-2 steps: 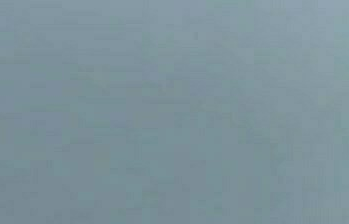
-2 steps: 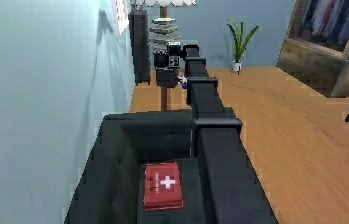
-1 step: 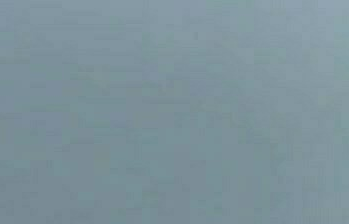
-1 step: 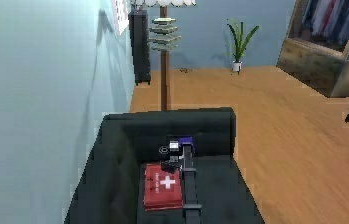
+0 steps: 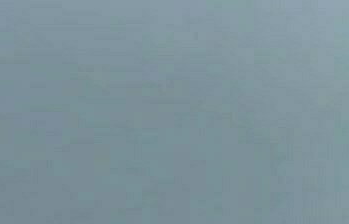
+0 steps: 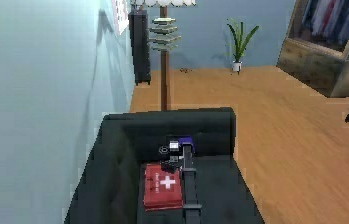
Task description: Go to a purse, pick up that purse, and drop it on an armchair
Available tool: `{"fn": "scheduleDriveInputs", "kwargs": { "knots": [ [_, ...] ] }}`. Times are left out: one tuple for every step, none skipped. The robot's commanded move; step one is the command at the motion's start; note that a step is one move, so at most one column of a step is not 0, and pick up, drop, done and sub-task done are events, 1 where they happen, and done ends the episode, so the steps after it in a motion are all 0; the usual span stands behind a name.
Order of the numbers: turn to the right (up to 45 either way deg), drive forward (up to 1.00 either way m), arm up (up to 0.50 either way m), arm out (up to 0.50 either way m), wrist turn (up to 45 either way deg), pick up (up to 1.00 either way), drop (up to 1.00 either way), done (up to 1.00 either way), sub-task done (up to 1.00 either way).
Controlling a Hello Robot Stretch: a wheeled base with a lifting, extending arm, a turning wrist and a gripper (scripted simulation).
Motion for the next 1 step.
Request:
{"fn": "scheduleDriveInputs", "kwargs": {
  "knots": [
    [0.0, 0.0, 0.0, 0.0, 0.0, 0.0, 1.0, 0.0, 0.0]
  ]
}}
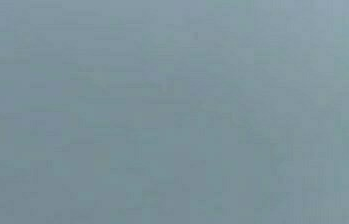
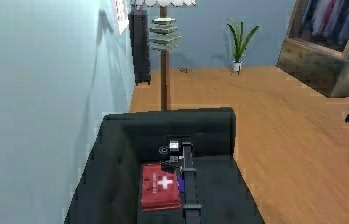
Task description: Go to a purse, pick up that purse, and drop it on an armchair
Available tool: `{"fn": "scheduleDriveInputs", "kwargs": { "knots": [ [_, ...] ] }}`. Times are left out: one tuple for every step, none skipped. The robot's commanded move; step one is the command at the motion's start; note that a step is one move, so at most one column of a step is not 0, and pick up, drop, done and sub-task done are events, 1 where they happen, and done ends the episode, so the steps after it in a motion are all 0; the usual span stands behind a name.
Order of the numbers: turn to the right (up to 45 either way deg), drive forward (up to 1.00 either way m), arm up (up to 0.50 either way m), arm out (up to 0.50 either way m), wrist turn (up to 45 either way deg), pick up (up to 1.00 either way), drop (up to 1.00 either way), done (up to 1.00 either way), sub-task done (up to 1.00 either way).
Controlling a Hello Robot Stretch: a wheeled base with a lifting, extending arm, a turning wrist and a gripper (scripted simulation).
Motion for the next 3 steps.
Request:
{"fn": "scheduleDriveInputs", "kwargs": {
  "knots": [
    [0.0, 0.0, 0.1, 0.0, 0.0, 0.0, 0.0, 0.0, 0.0],
    [0.0, 0.0, 0.0, -0.08, 0.0, 0.0, 0.0, 0.0, 0.0],
    [0.0, 0.0, 0.0, 0.0, 0.0, 0.0, 0.0, 1.0, 0.0]
  ]
}}
